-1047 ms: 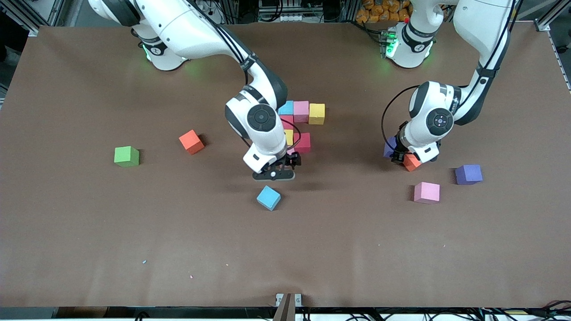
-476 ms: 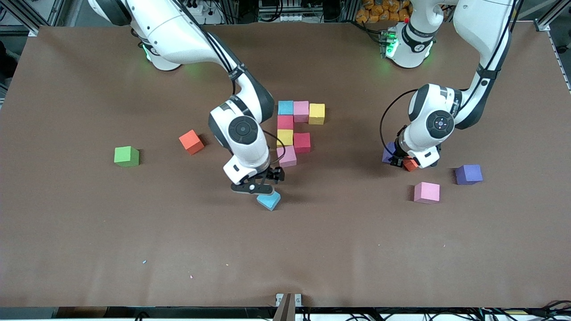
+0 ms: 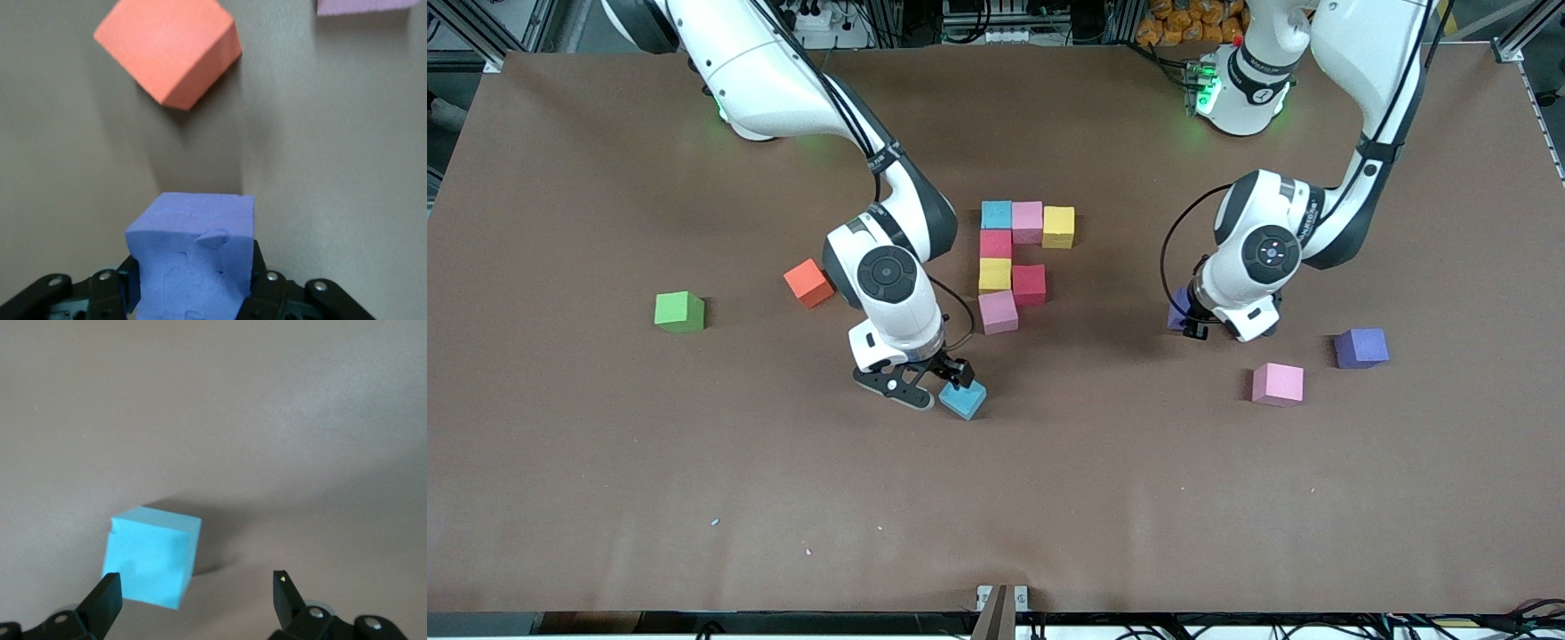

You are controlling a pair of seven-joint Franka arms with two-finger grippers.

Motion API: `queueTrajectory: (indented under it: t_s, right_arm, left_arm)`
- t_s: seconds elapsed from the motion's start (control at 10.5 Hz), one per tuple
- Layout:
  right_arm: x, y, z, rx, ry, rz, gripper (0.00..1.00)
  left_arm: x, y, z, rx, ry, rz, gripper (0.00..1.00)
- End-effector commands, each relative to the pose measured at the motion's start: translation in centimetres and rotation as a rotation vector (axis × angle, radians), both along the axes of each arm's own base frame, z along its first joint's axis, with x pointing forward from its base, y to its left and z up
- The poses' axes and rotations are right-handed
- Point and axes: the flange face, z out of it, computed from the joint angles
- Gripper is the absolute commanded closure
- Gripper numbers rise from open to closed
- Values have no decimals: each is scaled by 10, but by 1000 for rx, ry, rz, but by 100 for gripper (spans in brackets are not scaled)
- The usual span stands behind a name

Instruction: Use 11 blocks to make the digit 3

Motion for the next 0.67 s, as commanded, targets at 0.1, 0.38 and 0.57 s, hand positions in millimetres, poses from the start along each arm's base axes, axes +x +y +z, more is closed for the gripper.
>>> queueTrajectory:
  t_s: [0.1, 0.38, 0.57]
  right_arm:
    - [12, -6, -15, 85, -48, -242, 0]
    - [12, -6, -36, 78, -18, -286, 0]
    - [16, 6, -34, 106, -24, -338, 0]
  left_arm:
    - [11, -22, 11, 19, 14, 32, 83]
    - [9, -53, 10, 33, 18, 63, 83]
    - [8, -64, 12, 34, 10, 80, 83]
